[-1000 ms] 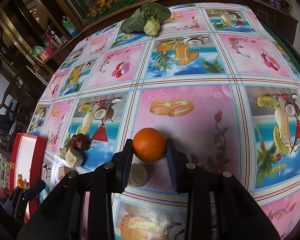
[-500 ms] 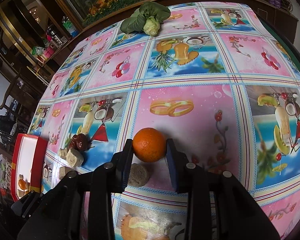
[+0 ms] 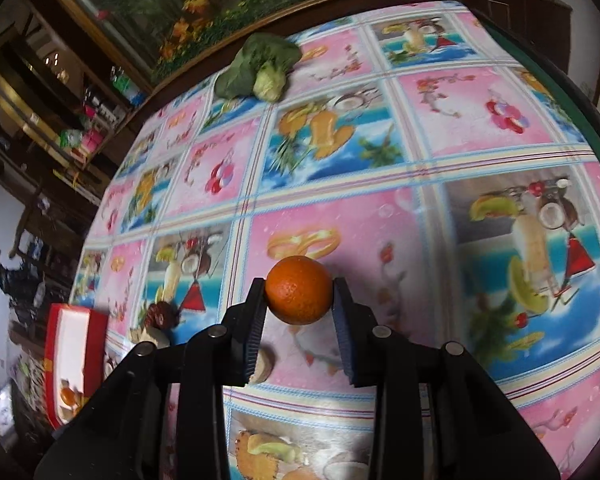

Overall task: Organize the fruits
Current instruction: 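Carry the orange into the tray and open the right tool while the left tool releases the date there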

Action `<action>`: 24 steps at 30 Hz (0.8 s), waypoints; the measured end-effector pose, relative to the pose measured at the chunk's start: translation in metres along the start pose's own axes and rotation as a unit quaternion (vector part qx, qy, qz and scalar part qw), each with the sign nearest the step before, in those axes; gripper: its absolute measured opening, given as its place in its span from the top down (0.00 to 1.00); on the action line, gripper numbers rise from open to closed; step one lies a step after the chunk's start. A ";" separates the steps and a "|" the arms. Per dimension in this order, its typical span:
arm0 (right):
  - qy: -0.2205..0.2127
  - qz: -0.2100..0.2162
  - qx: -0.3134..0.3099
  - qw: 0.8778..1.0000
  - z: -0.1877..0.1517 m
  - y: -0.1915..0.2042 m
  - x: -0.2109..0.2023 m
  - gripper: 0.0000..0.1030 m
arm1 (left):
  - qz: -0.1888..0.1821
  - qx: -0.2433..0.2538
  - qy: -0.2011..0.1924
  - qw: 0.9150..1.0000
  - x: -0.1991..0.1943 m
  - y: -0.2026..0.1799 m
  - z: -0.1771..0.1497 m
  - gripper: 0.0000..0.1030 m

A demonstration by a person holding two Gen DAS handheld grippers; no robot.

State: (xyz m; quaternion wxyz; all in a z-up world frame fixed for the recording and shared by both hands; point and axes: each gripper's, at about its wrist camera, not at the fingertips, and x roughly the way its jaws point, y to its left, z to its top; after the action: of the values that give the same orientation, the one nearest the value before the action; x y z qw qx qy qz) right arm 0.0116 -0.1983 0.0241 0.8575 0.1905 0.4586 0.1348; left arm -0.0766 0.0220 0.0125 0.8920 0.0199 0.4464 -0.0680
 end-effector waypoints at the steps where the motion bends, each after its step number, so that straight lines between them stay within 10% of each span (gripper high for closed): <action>1: -0.005 0.002 0.009 1.000 0.002 -0.004 -0.003 0.67 | -0.002 -0.001 0.000 1.000 -0.001 0.000 -0.001 0.85; 24: -0.077 0.033 0.112 0.990 0.028 -0.068 -0.047 0.67 | -0.028 -0.019 -0.056 0.998 -0.065 0.019 -0.017 0.85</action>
State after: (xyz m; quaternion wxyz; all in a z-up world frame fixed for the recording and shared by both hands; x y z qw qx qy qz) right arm 0.0135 -0.2835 0.0428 0.8584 0.3100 0.3974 0.0954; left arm -0.1258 0.0489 0.0538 0.9137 -0.0135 0.3972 -0.0854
